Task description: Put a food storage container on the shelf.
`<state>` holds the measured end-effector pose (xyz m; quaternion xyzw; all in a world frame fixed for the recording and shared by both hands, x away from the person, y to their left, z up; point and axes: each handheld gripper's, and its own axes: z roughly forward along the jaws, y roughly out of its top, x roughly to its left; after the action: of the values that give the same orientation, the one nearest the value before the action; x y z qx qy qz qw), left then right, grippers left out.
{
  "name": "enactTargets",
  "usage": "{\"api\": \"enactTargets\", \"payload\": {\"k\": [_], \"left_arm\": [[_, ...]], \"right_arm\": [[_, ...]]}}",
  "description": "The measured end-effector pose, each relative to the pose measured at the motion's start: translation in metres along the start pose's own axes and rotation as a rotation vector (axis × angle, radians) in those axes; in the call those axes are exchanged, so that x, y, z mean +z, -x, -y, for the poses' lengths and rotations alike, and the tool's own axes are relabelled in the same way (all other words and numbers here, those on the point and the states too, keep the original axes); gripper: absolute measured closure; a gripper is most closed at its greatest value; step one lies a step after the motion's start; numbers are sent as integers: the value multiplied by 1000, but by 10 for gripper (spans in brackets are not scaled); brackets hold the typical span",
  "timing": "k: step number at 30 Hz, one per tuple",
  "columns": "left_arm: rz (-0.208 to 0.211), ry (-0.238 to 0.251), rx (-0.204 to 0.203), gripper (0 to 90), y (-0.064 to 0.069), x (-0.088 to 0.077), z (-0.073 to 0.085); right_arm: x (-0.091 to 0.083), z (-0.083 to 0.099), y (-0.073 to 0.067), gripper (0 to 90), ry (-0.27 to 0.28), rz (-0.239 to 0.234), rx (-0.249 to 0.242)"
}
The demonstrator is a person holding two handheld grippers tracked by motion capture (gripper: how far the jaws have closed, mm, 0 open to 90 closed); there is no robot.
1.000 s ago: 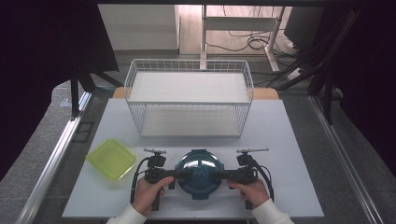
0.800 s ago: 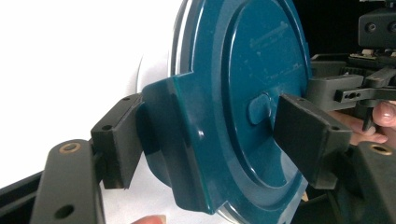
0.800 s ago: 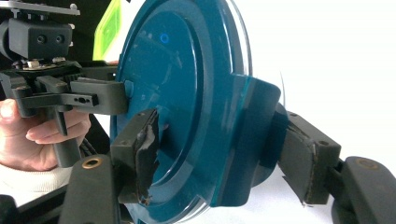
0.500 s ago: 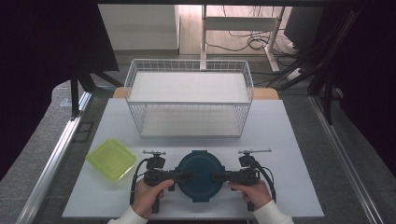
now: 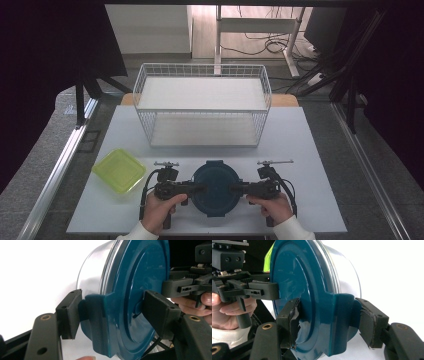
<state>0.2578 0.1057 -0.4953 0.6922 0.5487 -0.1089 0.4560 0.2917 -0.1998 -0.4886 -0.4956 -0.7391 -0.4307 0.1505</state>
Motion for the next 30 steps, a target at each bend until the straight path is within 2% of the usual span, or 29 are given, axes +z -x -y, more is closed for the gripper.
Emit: {"api": "enactTargets", "payload": {"k": [1, 13, 30], "left_arm": [[-5, 5, 10, 338, 2, 0, 0], [13, 16, 15, 336, 3, 1, -2], [21, 9, 23, 330, 5, 2, -7]], "right_arm": [[0, 0, 0, 390, 2, 2, -3], [-6, -3, -6, 389, 20, 28, -43], [-11, -5, -9, 390, 26, 42, -62]]}}
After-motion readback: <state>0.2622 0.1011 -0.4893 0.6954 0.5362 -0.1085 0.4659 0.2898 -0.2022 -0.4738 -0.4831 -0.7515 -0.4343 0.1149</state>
